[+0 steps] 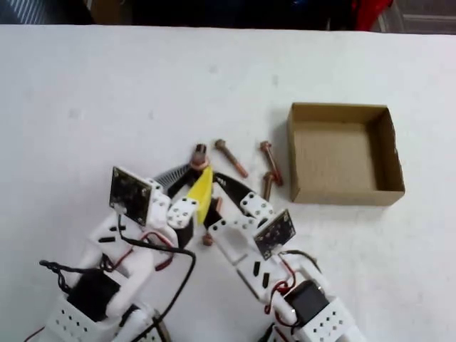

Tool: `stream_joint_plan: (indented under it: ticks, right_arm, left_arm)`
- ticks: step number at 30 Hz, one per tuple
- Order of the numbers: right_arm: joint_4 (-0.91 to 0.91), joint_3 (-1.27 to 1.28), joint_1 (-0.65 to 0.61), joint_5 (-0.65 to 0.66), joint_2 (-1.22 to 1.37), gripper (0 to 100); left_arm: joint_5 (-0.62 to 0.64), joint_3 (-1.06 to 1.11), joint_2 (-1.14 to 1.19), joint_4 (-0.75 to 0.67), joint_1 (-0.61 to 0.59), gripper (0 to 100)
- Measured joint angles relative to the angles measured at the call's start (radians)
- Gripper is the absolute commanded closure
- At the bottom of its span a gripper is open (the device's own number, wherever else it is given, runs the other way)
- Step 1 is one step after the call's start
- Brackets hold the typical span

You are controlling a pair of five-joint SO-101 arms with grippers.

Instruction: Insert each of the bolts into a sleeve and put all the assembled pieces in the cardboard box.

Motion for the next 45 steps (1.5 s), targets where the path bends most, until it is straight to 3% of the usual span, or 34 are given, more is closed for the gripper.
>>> stream_joint_plan:
  ticks: [4, 20, 25, 32, 39, 45]
  right_arm:
    - [0.0, 0.0, 0.009, 0.0, 0.0, 98.1]
    - [0.0, 0.0, 0.025, 0.0, -0.002, 98.1]
    - [0.002, 0.0, 0.118, 0.0, -0.002, 98.1]
    - [0.078, 0.0, 0.14, 0.0, -0.002, 98.1]
    - [0.092, 0.0, 0.137, 0.0, -0.002, 97.8]
    - [0.152, 0.0, 0.138, 0.0, -0.002, 97.8]
  left_arm:
    - [0.0, 0.011, 0.0, 0.008, -0.02, 70]
    - [-0.005, -0.037, 0.017, 0.009, -0.034, 70]
    - [-0.005, -0.08, 0.017, 0.009, -0.144, 70]
    - [-0.005, -0.141, 0.002, 0.012, -0.322, 70]
    - [-0.005, -0.153, -0.288, 0.21, -0.488, 70]
    - [-0.15, -0.169, -0.293, 0.262, -0.555, 70]
